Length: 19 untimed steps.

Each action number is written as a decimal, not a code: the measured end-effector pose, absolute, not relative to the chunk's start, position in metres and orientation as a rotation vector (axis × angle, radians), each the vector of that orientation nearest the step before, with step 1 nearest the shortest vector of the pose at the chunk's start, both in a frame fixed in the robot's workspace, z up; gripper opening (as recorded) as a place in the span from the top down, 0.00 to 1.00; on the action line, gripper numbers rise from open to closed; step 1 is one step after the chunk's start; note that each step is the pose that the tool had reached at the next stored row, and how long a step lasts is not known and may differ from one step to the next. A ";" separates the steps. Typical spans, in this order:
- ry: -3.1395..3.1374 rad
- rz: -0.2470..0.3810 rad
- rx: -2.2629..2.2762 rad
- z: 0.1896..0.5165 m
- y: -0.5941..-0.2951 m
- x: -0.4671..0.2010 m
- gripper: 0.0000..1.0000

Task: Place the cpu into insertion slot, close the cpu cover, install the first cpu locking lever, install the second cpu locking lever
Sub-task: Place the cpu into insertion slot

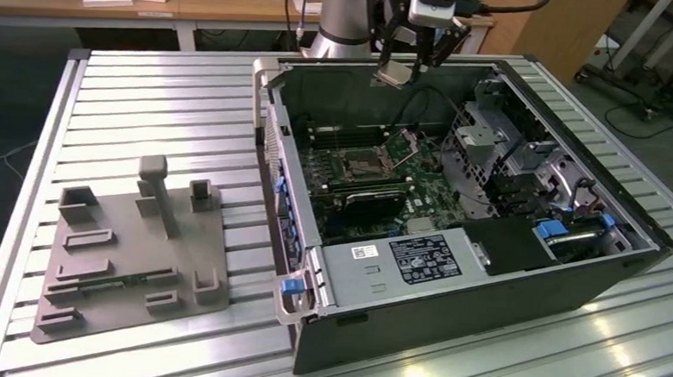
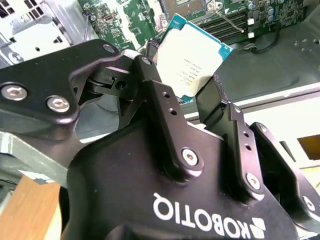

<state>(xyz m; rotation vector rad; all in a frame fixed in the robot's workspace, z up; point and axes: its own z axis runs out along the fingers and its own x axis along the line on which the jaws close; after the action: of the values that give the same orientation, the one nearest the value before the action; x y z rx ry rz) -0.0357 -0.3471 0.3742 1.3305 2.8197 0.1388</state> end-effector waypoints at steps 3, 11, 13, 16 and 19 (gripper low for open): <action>2.801 0.138 1.367 0.374 -0.347 -0.036 0.46; 2.751 0.137 1.458 0.374 -0.347 -0.036 0.46; 2.738 0.137 1.481 0.374 -0.347 -0.036 0.46; 2.718 0.136 1.515 0.373 -0.347 -0.036 0.46; 2.698 0.135 1.549 0.373 -0.347 -0.036 0.46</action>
<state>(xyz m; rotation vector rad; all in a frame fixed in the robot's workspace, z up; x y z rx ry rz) -0.0357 -0.3471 0.3733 1.5493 2.6977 0.1355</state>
